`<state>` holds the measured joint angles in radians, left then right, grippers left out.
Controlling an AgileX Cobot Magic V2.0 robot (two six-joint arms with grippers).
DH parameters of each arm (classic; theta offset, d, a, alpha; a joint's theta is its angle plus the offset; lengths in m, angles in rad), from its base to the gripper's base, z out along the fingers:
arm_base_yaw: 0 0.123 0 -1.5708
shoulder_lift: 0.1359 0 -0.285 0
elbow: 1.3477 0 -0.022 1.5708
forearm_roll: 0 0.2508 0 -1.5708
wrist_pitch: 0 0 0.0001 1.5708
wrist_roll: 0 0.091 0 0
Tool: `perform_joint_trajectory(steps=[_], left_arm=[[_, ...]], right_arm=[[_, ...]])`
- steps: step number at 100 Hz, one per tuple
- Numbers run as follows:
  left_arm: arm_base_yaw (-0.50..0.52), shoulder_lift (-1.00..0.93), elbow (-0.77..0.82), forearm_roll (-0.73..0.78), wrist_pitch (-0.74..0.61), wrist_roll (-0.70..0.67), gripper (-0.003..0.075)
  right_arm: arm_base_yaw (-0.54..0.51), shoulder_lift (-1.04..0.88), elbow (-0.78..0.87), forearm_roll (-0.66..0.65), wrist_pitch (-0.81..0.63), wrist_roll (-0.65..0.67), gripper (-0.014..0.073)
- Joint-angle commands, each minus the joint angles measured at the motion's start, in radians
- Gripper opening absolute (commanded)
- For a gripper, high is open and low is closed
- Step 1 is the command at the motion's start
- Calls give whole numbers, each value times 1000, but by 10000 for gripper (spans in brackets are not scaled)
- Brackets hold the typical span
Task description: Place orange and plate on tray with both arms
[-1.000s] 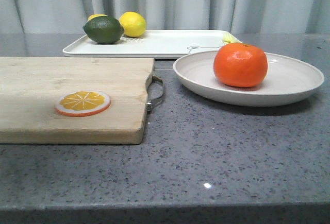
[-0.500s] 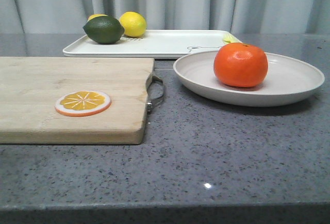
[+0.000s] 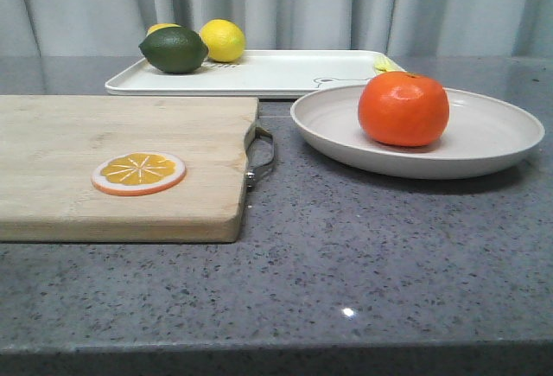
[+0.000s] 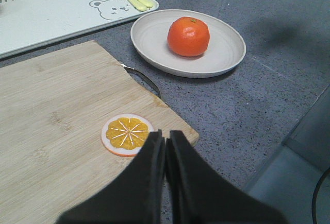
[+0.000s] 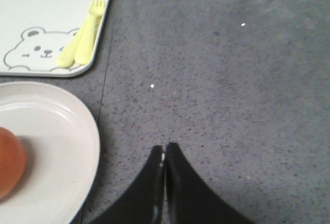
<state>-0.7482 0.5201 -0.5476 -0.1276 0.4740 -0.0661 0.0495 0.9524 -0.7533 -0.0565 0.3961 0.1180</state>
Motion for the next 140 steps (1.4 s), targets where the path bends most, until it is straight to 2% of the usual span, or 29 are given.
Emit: perform_joint_trajectory(steps=[1, 12, 19, 55, 92, 99, 123, 137, 140], left_arm=[[5, 3, -28, -5, -79, -8, -19], [5, 3, -28, -5, -79, -8, -19], [5, 3, -28, -5, -79, -8, -19], [5, 3, -28, -5, -79, -8, -19], [5, 3, -28, -5, -79, -6, -19], [5, 3, -28, -5, -81, -6, -19], [5, 3, -28, -5, -81, -6, -19], [5, 3, -28, -5, -81, -6, -19], [5, 3, -28, -5, -81, -6, -19]], right_arm=[[32, 77, -106, 4, 20, 0, 174], [59, 186, -190, 57, 107, 0, 337], [61, 251, -244, 92, 174, 0, 375], [61, 493, -438, 209, 382, -21, 371], [61, 607, -463, 243, 416, -31, 368], [61, 607, -463, 243, 416, -31, 337], [60, 610, -463, 243, 427, -31, 52], [60, 610, -463, 243, 421, -31, -69], [60, 610, -463, 243, 420, -31, -71]])
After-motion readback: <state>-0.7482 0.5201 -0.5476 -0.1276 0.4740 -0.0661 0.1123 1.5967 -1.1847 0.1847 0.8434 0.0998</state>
